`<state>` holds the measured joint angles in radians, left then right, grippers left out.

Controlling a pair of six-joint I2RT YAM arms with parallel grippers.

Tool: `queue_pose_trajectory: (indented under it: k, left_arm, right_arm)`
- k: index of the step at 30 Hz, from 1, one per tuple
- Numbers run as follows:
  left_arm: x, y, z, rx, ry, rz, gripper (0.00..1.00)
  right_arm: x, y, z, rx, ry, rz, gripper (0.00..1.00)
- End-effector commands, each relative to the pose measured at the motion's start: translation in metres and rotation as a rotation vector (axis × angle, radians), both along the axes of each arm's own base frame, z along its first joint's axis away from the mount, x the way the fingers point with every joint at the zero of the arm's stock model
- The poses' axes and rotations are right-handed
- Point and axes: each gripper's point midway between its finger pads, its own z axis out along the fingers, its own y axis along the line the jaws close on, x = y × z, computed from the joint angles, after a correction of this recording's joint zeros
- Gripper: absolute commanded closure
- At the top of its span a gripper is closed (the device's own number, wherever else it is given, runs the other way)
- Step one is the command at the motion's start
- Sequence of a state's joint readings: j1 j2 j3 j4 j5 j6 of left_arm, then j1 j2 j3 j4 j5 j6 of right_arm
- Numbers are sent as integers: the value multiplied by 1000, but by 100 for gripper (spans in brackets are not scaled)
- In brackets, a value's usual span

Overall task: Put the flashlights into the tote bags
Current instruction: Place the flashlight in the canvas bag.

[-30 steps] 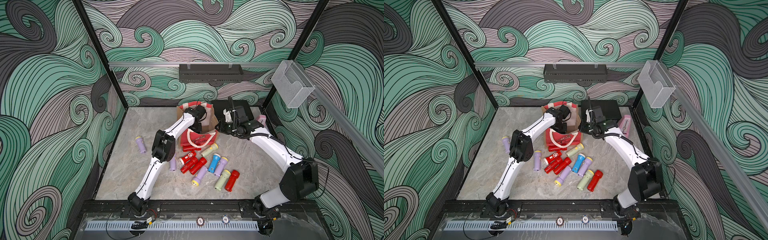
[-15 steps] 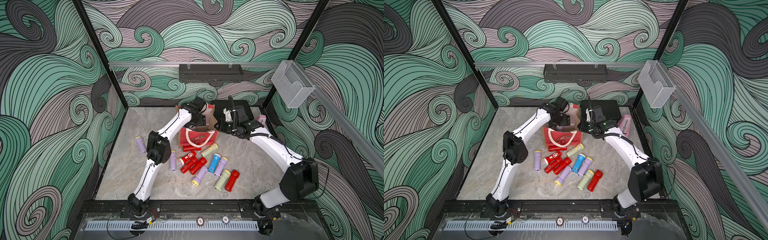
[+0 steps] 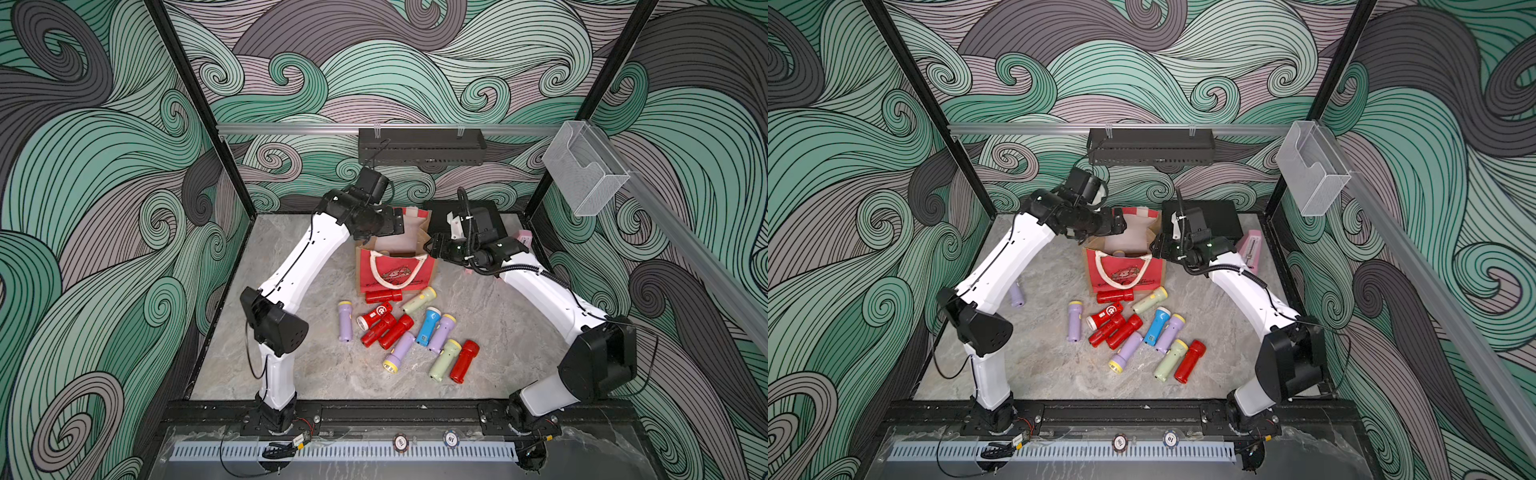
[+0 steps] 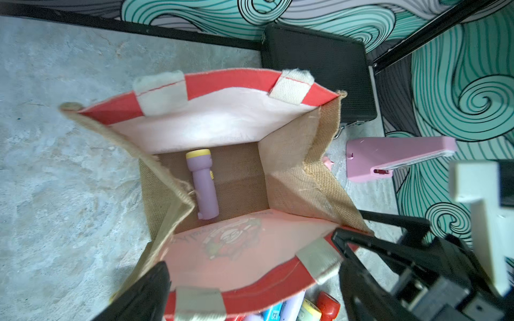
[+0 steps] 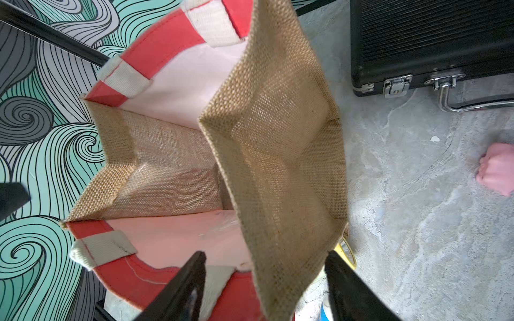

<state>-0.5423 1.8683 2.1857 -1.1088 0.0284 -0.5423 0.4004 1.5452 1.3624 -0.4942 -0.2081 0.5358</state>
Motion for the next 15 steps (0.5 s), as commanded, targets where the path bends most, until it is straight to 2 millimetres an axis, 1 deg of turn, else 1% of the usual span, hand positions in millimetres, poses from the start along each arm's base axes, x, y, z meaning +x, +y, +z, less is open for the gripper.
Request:
queue_pose_trajectory:
  k: [1, 3, 4, 5, 7, 9, 10, 12, 14, 15]
  left_arm:
    - [-18, 45, 10, -10, 25, 42, 4]
    - [-24, 74, 10, -37, 43, 96, 4]
    - [-26, 88, 7, -40, 52, 123, 4]
    - [-28, 106, 2, -43, 69, 159, 4]
    - [-33, 134, -11, -49, 105, 212, 4]
    - [-37, 162, -25, -37, 137, 277, 4]
    - [-38, 172, -34, -28, 155, 300, 5]
    - [-40, 199, -56, -54, 210, 388, 5]
    - [-38, 214, -77, -85, 248, 433, 6]
    - [-38, 225, -87, -79, 264, 461, 6]
  right_arm:
    - [3, 1, 6, -10, -2, -8, 20]
    - [4, 1, 9, -15, -11, -2, 15]
    - [5, 1, 11, -15, -16, -1, 12]
    - [5, 2, 14, -15, -22, 4, 11]
    - [6, 3, 19, -16, -30, 7, 7]
    - [7, 4, 23, -20, -34, 10, 5]
    - [6, 4, 24, -23, -32, 13, 4]
    - [6, 4, 28, -34, -37, 15, 1]
    - [5, 5, 32, -52, -34, 19, 1]
    - [4, 5, 32, -62, -28, 23, 1]
